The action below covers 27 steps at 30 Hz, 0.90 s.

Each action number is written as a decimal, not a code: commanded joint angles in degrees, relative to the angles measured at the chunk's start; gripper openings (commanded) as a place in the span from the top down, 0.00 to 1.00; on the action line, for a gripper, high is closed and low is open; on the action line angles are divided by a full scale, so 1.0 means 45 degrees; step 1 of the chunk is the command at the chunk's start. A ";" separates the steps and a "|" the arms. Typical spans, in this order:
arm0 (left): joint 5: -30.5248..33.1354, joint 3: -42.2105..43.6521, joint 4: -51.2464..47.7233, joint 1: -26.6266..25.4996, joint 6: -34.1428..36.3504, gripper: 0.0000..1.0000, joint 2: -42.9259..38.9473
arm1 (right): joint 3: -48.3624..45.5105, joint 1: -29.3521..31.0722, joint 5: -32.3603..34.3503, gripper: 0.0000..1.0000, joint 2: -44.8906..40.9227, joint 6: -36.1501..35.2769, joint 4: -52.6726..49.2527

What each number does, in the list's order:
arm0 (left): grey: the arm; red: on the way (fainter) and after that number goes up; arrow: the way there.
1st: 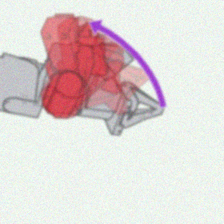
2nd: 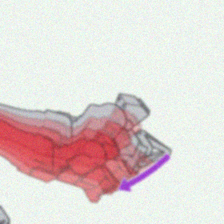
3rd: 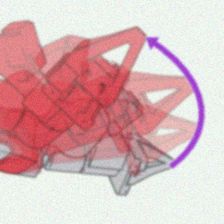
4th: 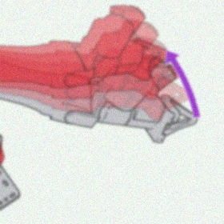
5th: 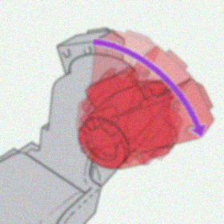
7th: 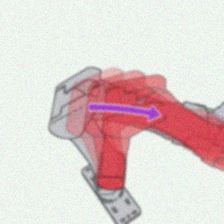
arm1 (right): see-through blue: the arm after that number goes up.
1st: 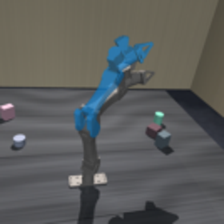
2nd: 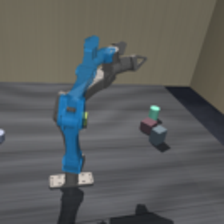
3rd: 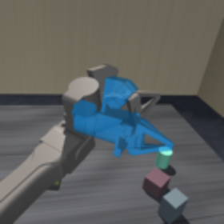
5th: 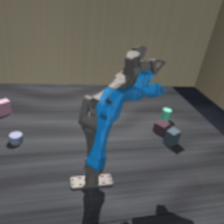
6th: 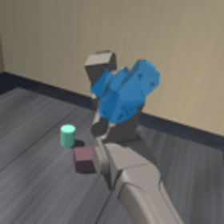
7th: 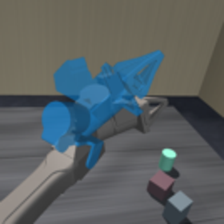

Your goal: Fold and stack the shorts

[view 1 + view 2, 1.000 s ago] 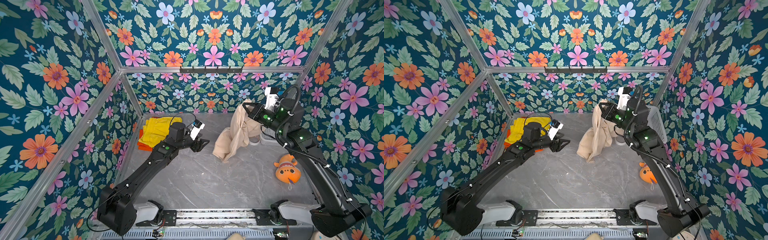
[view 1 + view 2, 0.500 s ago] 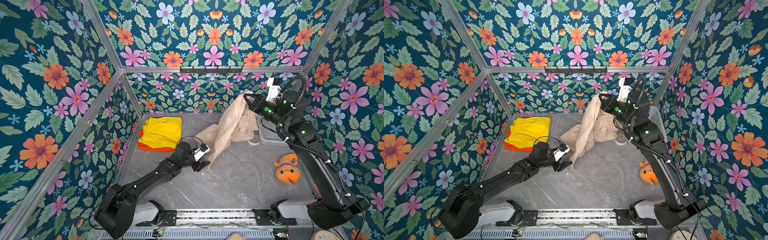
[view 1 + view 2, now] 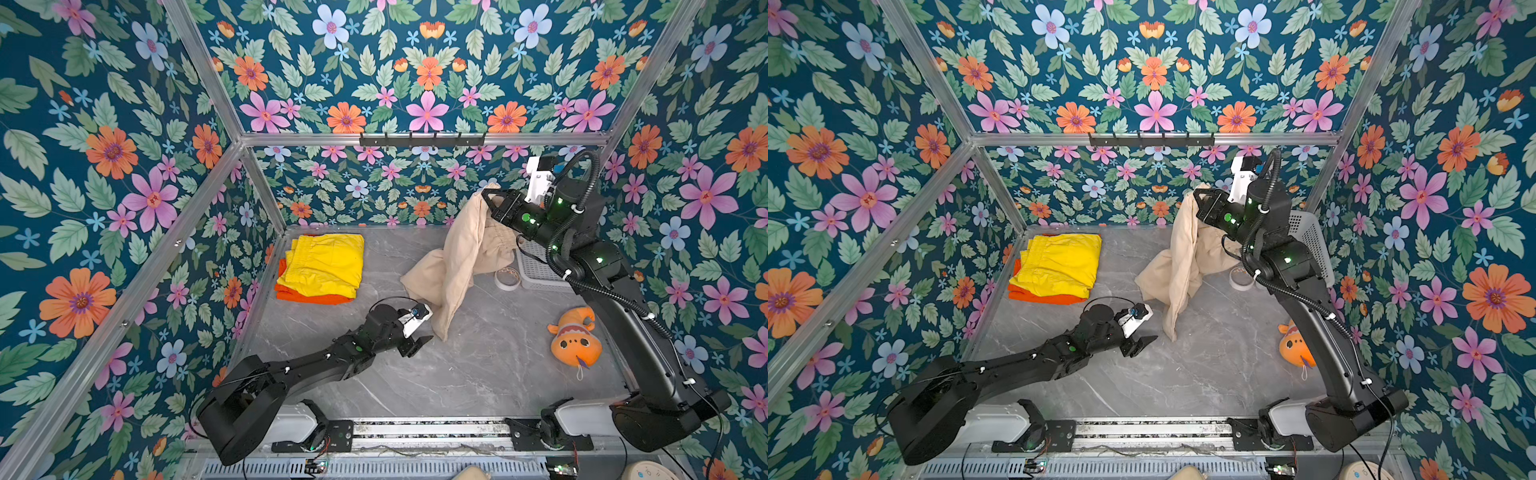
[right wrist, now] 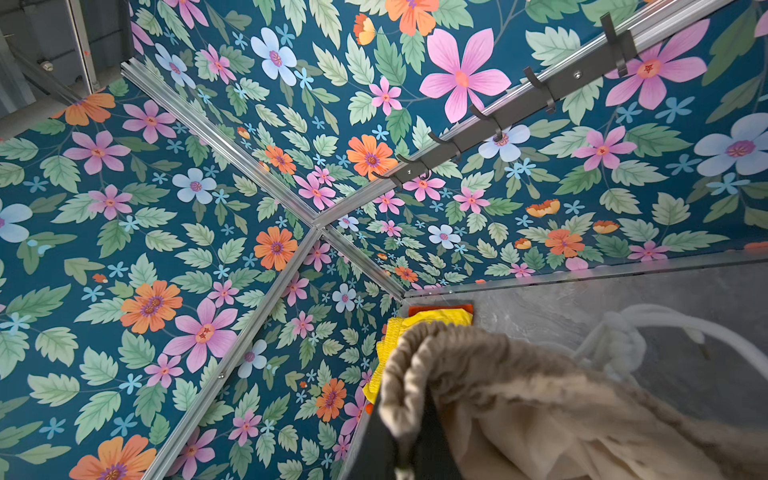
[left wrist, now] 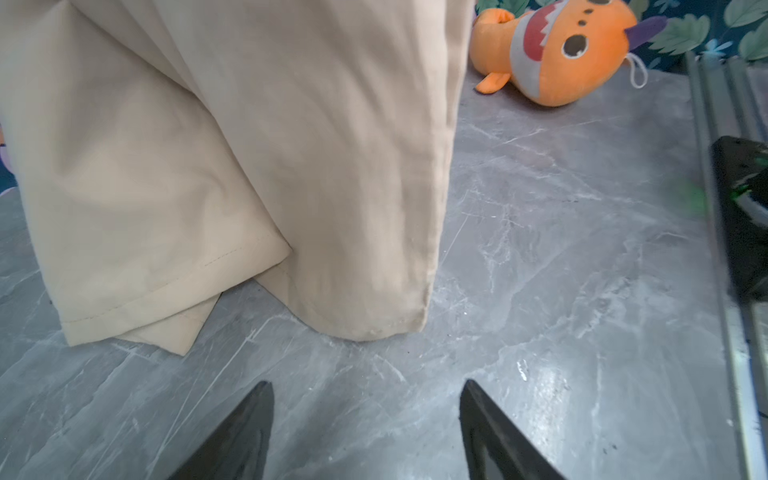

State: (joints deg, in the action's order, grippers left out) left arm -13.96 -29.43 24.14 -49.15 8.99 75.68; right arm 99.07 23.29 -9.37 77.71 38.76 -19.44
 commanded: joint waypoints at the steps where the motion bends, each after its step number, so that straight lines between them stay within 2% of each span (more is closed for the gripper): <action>1: 0.1093 0.0173 0.1711 -0.0514 -0.0719 0.28 0.0350 | 0.0085 0.0039 0.0223 1.00 0.0022 -0.0062 0.0480; 6: 0.2045 0.0025 0.2857 -0.1550 -0.1308 0.28 0.1333 | 0.0075 0.0046 0.0284 1.00 0.0088 -0.0025 0.0502; 8: 0.3205 -0.0238 0.3055 -0.1975 -0.1780 0.28 0.1881 | 0.0070 0.0075 0.0265 1.00 0.0111 0.0018 0.0531; 13: 0.4538 -0.0685 0.3800 -0.2255 -0.3225 0.27 0.3098 | 0.0070 0.0203 0.0313 1.00 0.0112 0.0038 0.0610; 17: 0.6236 -0.0784 0.4530 -0.2410 -0.4395 0.29 0.3884 | 0.0076 0.0274 0.0323 1.00 0.0131 0.0077 0.0639; 21: 0.6407 -0.0899 0.4896 -0.2430 -0.4880 0.32 0.4388 | 0.0075 0.0320 0.0343 1.00 0.0110 0.0097 0.0689; 27: 0.7104 -0.0926 0.5525 -0.2426 -0.5590 0.42 0.4946 | 0.0017 0.0354 0.0301 1.00 0.0029 0.0195 0.0766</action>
State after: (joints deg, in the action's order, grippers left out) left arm 15.27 -33.36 45.32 -60.07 -13.56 97.47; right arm 99.04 24.80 -8.38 78.32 39.16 -19.33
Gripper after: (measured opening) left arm 0.583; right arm 0.067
